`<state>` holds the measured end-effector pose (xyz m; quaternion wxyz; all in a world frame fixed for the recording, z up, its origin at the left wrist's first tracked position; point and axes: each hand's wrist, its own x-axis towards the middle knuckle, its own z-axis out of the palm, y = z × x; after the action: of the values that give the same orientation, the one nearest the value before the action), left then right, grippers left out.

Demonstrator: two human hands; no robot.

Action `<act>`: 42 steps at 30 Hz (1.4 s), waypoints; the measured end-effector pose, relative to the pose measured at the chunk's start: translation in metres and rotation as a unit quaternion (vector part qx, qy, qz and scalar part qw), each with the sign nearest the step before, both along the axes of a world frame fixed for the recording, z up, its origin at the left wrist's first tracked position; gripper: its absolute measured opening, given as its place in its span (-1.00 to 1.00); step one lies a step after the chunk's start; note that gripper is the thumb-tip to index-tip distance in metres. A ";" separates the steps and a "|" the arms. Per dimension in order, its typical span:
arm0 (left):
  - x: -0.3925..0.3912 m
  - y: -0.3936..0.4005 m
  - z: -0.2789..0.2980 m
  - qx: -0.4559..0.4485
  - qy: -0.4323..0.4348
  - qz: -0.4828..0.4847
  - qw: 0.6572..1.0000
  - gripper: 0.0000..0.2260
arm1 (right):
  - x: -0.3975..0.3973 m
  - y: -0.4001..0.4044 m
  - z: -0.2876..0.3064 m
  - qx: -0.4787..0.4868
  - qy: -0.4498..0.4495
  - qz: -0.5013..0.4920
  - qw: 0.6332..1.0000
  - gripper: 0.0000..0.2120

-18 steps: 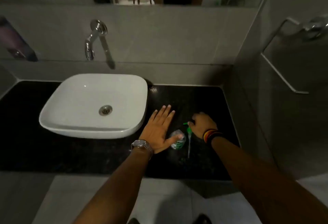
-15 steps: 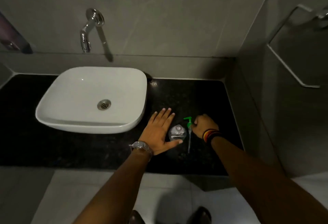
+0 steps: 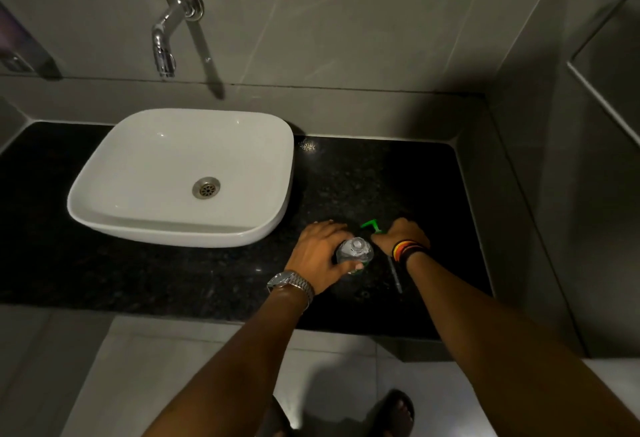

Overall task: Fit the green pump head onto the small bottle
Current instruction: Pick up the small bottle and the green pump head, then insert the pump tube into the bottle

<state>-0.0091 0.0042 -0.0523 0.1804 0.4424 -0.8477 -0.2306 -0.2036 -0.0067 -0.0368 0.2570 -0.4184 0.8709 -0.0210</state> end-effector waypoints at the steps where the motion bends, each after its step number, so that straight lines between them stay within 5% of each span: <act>1: 0.000 0.001 0.000 0.004 0.002 0.000 1.000 -0.49 | -0.003 0.000 -0.002 0.000 0.000 -0.003 1.000 -0.45; 7: 0.000 0.001 0.001 0.021 0.005 0.005 1.000 -0.49 | -0.003 0.000 -0.006 -0.031 0.050 0.077 0.995 -0.55; 11: 0.000 -0.001 0.001 0.036 0.007 0.009 0.999 -0.47 | -0.012 0.006 0.010 -0.139 -0.030 0.064 0.988 -0.59; 16: 0.000 0.001 0.004 0.051 0.017 0.018 0.998 -0.48 | -0.016 0.037 0.077 -0.397 -0.157 -0.049 0.903 -0.72; 24: 0.000 0.003 0.003 0.057 0.032 0.028 0.997 -0.46 | 0.021 0.067 0.116 -0.511 -0.266 -0.064 0.815 -0.83; 32: 0.000 0.003 0.003 0.054 0.040 0.028 0.997 -0.49 | 0.027 0.060 0.092 -0.487 -0.271 -0.039 0.830 -0.87; 42: 0.000 0.005 0.011 0.053 0.033 0.018 0.998 -0.46 | 0.028 0.078 0.027 -0.352 -0.133 0.129 0.917 -0.74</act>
<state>-0.0092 0.0095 -0.0414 0.1885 0.4590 -0.8198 -0.2857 -0.1754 0.0711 -0.0094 0.2069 -0.5835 0.7037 -0.3486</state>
